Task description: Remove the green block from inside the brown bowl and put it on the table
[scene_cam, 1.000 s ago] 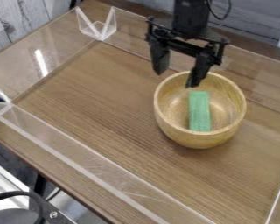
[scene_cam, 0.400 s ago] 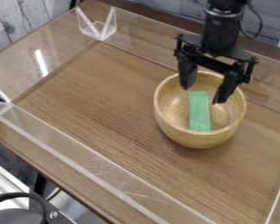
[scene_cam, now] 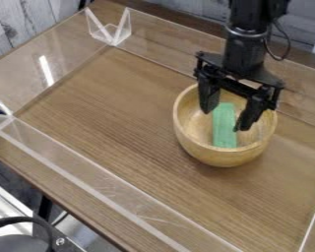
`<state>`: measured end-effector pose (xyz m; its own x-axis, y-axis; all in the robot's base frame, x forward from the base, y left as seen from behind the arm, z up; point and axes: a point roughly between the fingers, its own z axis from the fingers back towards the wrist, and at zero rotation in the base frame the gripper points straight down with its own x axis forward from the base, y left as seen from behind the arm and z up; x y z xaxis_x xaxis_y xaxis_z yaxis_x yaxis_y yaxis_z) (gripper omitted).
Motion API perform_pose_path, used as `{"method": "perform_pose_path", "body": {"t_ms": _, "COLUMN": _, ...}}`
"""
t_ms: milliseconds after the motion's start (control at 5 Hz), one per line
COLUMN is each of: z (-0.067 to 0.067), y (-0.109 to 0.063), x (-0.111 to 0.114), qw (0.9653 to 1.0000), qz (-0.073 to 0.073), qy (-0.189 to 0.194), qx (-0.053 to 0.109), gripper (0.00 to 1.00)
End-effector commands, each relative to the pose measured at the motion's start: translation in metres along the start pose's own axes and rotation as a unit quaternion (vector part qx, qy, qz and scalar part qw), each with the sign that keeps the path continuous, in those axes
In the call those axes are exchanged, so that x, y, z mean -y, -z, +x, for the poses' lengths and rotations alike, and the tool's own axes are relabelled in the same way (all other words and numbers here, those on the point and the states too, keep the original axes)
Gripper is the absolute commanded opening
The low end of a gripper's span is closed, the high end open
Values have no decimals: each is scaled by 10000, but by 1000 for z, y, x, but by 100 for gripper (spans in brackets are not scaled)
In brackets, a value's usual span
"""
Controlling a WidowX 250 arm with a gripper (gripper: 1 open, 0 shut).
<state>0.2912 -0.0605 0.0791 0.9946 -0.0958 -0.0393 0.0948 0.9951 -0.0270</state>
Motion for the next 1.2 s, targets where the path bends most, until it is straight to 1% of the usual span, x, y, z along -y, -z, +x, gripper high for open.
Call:
{"method": "perform_pose_path", "body": {"t_ms": 0, "z": 2, "y": -9, "x": 2, "qw": 9997, "qz": 102, "qy": 95, "qx": 177, "gripper": 0}}
{"method": "perform_pose_path", "body": {"t_ms": 400, "z": 10, "y": 0, "x": 0, "qw": 9999, "qz": 94, "qy": 89, "qx": 55, "gripper": 0}}
{"method": "perform_pose_path", "body": {"t_ms": 800, "z": 14, "y": 2, "x": -1, "qw": 9998, "qz": 51, "qy": 109, "qx": -147, "gripper": 0}}
{"method": "perform_pose_path", "body": {"t_ms": 1000, "z": 12, "y": -1, "x": -4, "qw": 9998, "qz": -150, "qy": -62, "qx": -142, "gripper": 100}}
